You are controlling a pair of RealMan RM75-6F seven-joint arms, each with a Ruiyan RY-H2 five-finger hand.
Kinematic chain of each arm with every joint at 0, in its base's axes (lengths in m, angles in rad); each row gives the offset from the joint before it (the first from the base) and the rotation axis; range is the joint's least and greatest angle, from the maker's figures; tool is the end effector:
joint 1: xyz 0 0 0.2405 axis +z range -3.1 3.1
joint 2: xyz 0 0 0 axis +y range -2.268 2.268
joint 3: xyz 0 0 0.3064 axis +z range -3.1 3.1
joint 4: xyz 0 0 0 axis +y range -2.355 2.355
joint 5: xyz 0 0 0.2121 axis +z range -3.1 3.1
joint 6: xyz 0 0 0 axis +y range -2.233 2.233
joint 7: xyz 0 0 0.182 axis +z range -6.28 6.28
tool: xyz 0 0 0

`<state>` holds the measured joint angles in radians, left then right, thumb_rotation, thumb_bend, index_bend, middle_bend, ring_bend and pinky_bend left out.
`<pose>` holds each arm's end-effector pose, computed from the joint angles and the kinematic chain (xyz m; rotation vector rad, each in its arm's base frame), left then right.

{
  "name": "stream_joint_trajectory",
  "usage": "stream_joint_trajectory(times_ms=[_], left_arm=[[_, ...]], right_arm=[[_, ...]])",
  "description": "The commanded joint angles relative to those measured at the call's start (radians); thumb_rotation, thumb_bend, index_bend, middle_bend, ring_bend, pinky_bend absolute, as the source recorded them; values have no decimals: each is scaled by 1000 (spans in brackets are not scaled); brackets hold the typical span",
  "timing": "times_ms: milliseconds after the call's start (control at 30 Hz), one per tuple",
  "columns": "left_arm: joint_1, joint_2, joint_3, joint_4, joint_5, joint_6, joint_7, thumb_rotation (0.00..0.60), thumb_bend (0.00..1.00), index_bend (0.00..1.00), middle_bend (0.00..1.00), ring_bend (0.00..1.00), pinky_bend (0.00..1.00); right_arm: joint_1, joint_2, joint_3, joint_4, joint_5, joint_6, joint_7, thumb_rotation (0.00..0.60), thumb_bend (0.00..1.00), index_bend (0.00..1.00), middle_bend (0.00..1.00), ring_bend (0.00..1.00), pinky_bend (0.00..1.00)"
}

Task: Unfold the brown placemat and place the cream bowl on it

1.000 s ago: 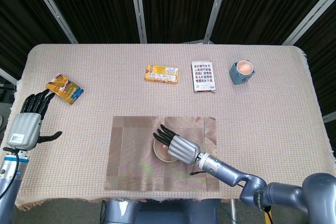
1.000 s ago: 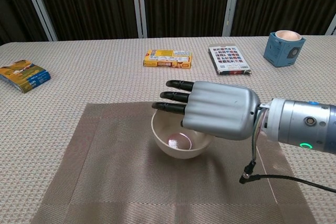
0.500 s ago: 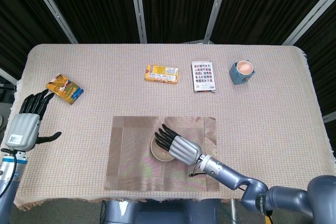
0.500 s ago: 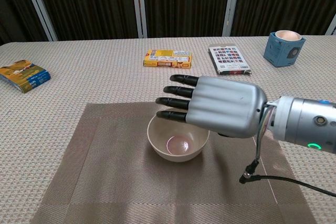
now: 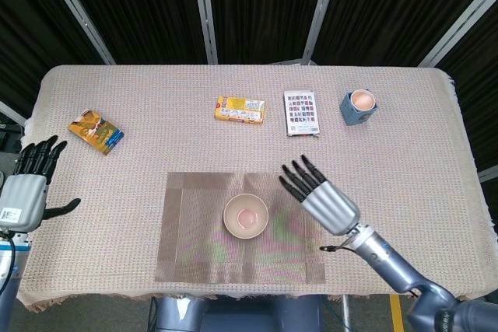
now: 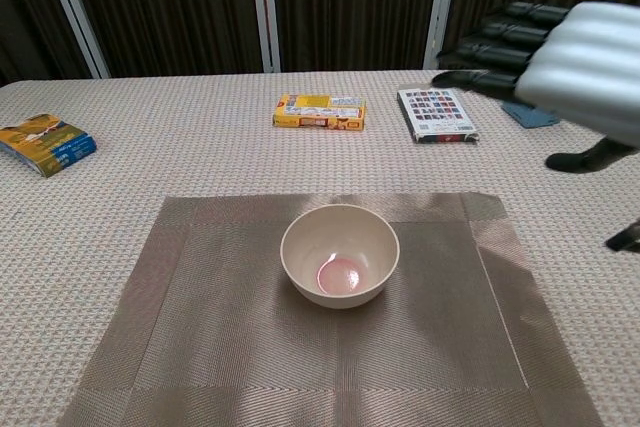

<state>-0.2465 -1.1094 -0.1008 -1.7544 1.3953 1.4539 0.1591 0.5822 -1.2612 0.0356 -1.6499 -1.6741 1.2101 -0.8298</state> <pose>-0.3003 0.2826 0.1783 -1.4069 -0.8266 -0.9747 -0.1822 -0.3343 0.0667 1.9788 0.1124 0.7325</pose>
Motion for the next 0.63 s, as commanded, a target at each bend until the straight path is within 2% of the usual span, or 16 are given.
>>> stream_joint_trajectory(times_ms=[33,367,633], left_arm=[[36,-12,18,17,32,59,41,600,0,0,0,0,0],[81,-17,58,17,81,100,34,600,0,0,0,0,0],[97,-13,73,23,100,99,24,600,0,0,0,0,0]], right_arm=[[-112,87,1,-11,89,122,156,600,9,0,0,0,0],[-277,131,7,41,185,300,535,600,0,0,0,0,0],[-351,79,-21,119,152,370,646,600,0,0,0,0,0]])
